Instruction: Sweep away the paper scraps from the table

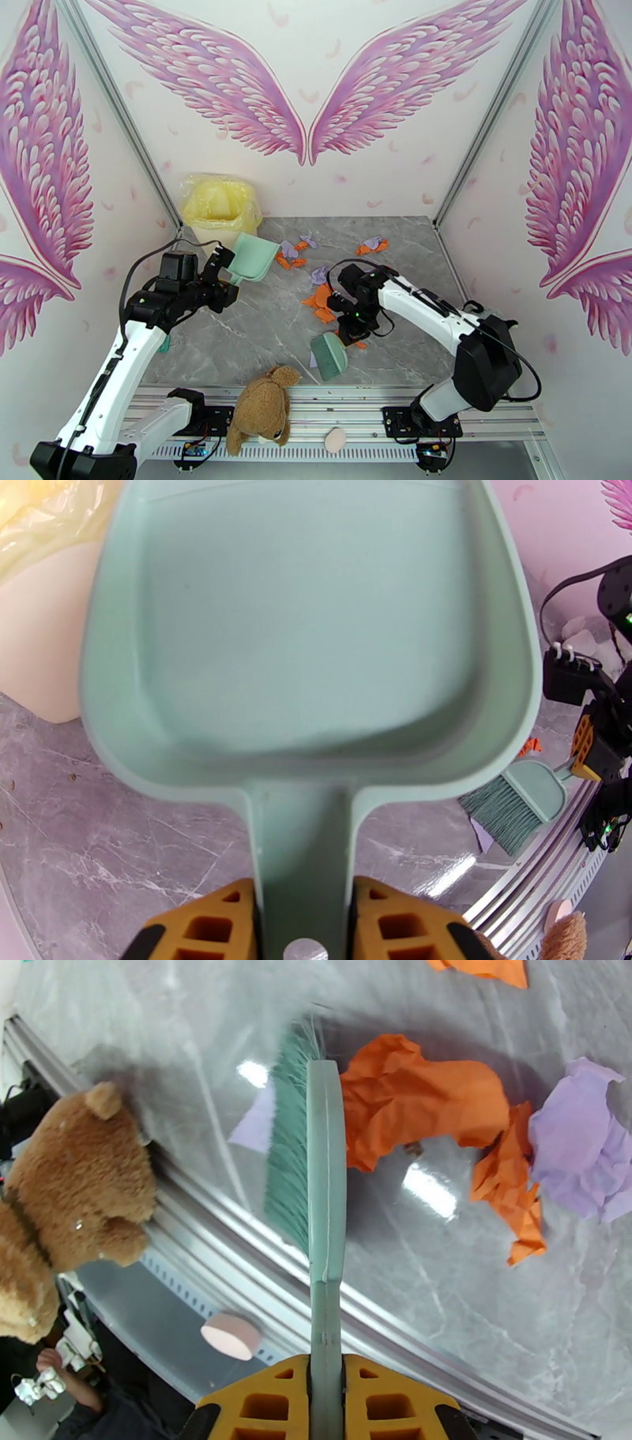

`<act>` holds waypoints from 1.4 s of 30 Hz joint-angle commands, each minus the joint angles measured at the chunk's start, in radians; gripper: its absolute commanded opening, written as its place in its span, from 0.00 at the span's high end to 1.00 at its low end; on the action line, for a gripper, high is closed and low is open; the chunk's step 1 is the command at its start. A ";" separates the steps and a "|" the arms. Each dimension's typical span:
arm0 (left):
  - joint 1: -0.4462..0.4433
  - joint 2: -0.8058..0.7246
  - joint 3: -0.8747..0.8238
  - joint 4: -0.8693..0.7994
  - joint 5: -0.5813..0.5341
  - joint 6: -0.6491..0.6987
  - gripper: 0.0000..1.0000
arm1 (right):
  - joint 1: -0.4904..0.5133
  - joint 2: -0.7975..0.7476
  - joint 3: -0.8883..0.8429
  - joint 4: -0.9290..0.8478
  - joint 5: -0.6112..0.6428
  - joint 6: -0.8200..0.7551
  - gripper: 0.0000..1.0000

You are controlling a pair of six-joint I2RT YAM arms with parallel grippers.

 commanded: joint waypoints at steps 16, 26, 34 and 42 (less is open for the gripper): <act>-0.005 -0.043 0.024 -0.019 0.018 -0.012 1.00 | -0.072 0.313 0.488 0.017 0.398 -0.038 1.00; -0.006 -0.053 0.012 -0.016 0.021 -0.014 1.00 | -0.078 0.169 0.524 -0.022 0.132 -0.070 1.00; -0.008 -0.037 0.024 -0.011 0.019 -0.004 1.00 | -0.075 -0.134 0.198 0.002 0.015 0.047 1.00; -0.017 -0.003 0.042 0.009 0.037 -0.007 1.00 | -0.073 -0.451 -0.038 -0.034 0.145 0.313 1.00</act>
